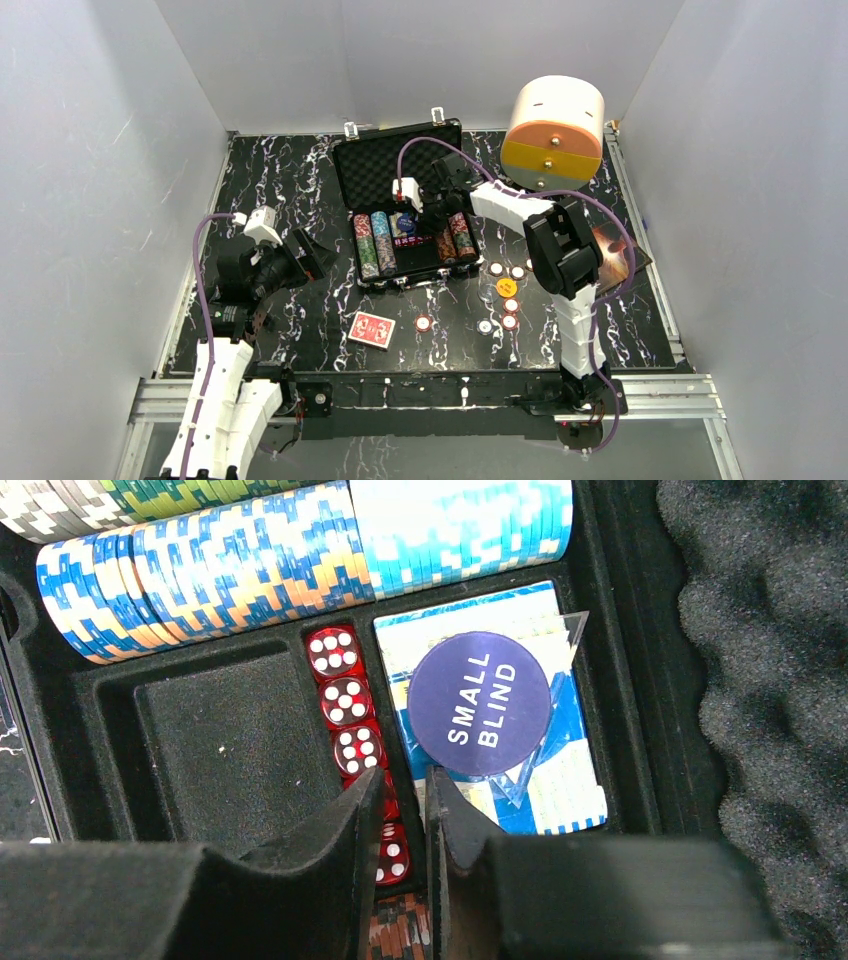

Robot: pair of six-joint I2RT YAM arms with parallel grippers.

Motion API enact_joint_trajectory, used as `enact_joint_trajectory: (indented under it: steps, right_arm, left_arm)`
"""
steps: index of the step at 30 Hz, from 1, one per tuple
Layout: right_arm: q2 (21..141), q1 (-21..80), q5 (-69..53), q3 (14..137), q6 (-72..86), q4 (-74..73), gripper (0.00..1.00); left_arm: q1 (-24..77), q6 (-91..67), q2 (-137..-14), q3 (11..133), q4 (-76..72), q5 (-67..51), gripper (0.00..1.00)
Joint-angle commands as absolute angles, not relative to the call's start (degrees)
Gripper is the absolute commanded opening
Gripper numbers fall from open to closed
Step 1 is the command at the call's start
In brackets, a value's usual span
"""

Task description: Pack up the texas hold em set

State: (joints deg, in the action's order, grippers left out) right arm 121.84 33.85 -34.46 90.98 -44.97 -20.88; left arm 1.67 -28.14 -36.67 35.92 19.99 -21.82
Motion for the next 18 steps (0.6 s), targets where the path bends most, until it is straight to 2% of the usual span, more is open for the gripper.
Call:
enact_joint_trajectory:
  steps: [1, 9, 18]
  right_arm:
    - [120.51, 33.99, -34.98, 92.40, -44.79, -20.17, 0.30]
    - [116.27, 33.98, -35.96, 91.96, -41.59, -16.82, 0.34]
    - [117.15, 34.10, -34.54, 90.60, -46.22, -22.15, 0.36]
  left_arm:
    - [1.45, -27.86, -36.56, 37.12, 20.57, -22.06, 0.98]
    - [1.45, -27.86, -36.41, 37.15, 20.57, -21.97, 0.98]
    - [1.41, -27.84, -36.39, 37.16, 20.56, -21.98, 0.98]
